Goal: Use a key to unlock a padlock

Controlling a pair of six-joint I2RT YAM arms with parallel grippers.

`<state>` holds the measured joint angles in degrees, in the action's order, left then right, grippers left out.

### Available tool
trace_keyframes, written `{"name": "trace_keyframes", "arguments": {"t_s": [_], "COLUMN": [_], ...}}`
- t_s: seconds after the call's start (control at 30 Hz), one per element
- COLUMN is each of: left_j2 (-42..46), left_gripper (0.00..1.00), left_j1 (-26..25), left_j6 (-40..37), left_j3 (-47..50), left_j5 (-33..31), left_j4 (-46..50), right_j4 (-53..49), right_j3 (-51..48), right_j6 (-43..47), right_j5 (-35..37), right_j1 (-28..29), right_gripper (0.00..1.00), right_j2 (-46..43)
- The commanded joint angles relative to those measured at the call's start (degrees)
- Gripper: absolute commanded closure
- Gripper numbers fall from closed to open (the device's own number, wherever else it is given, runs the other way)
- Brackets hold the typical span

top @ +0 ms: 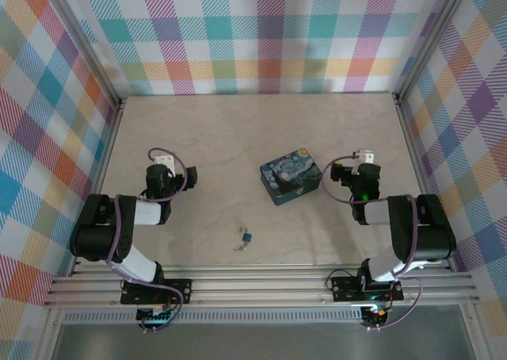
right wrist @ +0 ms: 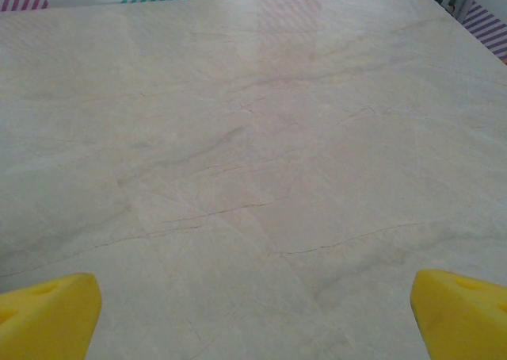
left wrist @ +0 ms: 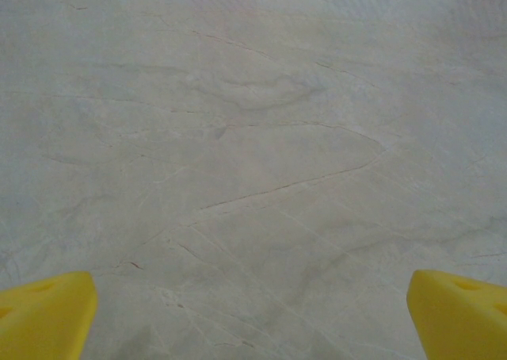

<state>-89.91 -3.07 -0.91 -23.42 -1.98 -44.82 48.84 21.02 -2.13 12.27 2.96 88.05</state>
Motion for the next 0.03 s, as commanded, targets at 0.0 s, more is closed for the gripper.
{"name": "trace_keyframes", "arguments": {"t_s": [0.0], "left_j2": [0.17], "left_gripper": [0.0], "left_j1": [0.49], "left_j6": [-0.81], "left_j3": [-0.93], "left_j5": [0.92], "left_j4": [-1.09], "right_j4": [1.54], "right_j3": [1.13], "right_j6": [-0.44], "right_j5": [-1.12], "right_j1": [-0.24], "right_gripper": [0.0], "right_j2": [0.01]}}
